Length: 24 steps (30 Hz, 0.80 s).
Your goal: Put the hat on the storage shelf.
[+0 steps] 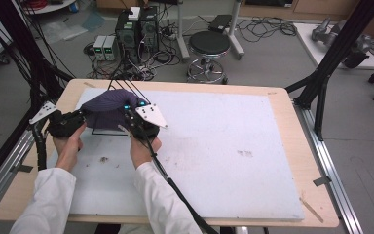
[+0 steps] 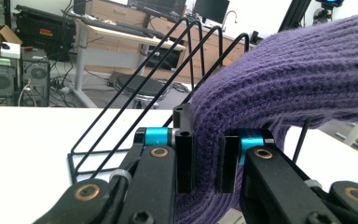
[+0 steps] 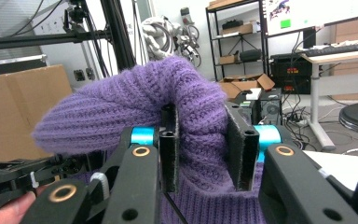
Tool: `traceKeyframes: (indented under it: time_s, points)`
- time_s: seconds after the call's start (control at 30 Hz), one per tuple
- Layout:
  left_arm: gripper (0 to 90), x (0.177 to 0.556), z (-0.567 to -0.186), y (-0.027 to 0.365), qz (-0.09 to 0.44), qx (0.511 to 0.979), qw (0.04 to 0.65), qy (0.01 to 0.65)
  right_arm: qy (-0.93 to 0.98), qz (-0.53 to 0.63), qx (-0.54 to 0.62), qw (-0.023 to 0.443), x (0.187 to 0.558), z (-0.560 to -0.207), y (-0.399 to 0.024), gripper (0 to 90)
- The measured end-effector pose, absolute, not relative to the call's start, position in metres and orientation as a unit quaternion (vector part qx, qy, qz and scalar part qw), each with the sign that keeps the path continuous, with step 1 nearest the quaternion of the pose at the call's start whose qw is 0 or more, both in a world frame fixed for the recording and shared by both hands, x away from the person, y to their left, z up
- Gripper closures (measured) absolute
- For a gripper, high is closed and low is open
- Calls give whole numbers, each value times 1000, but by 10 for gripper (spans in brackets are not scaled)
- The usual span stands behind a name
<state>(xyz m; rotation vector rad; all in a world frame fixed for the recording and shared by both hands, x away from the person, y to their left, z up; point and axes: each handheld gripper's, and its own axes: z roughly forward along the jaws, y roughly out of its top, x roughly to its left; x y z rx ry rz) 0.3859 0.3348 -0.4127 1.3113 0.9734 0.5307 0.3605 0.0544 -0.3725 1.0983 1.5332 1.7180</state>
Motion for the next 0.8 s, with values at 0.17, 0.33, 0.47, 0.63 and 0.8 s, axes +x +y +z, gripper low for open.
traceKeyframes:
  time_s: [0.17,0.33,0.47,0.63,0.8]
  points:
    - [808,386,-413,335,229,576,654,434,583,640,412,286,362,-373,54,695]
    - [713,386,-413,334,228,575,648,444,587,641,411,276,364,-373,52,621]
    - [543,384,-413,337,229,566,650,452,591,641,418,257,367,-371,45,365]
    - [357,379,-408,335,243,569,650,442,584,644,430,242,371,-370,32,180]
    - [299,366,-403,330,276,559,657,424,581,651,419,252,366,-368,21,124]
